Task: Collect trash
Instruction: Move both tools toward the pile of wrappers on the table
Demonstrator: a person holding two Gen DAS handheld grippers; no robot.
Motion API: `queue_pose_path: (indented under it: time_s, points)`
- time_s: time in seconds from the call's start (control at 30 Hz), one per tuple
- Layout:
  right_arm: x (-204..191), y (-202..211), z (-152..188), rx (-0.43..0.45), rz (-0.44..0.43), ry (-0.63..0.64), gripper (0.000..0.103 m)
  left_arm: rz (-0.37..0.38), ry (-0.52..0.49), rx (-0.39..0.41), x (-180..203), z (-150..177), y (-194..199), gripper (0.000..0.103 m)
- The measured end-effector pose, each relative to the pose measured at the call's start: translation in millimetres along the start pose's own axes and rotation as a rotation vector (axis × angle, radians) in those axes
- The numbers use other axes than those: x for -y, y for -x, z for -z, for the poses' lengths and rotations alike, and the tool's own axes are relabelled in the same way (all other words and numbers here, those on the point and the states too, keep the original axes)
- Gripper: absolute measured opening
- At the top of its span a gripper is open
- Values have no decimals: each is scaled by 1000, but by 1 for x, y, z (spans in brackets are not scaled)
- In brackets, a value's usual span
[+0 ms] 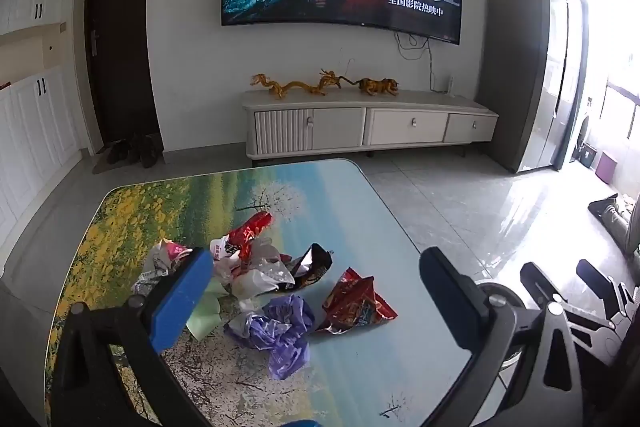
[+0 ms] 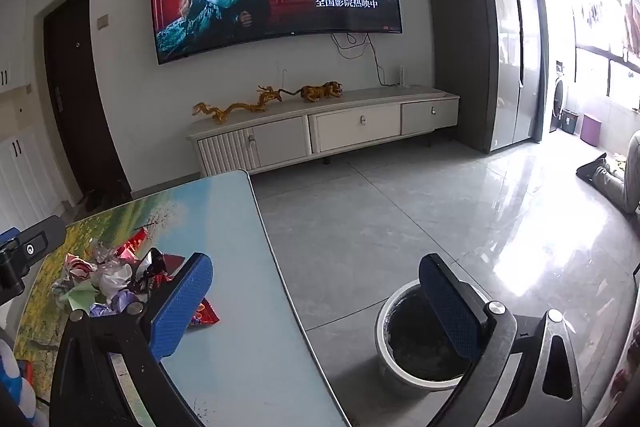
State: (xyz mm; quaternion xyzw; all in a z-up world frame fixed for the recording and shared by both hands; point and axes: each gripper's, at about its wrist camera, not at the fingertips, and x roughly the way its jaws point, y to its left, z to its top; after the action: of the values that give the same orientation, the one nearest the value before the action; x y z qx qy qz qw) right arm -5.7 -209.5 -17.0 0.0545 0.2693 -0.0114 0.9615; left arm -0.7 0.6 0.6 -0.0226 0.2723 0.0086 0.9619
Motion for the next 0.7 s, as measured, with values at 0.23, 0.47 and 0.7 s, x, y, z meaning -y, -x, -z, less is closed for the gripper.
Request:
queue_pose_path:
  time_s: [0.23,0.47,0.7]
  points:
    - [13,-9,2,-33,5,-23,103,-14,-32,-34,4,12,-8,103]
    - [13,-19,4,-34,31,-8,103,-29,-32,-42,3,22,-14,103]
    - [16,-25,7,-43,35,-8,103,-56,-33,-58,1,24,-19,103]
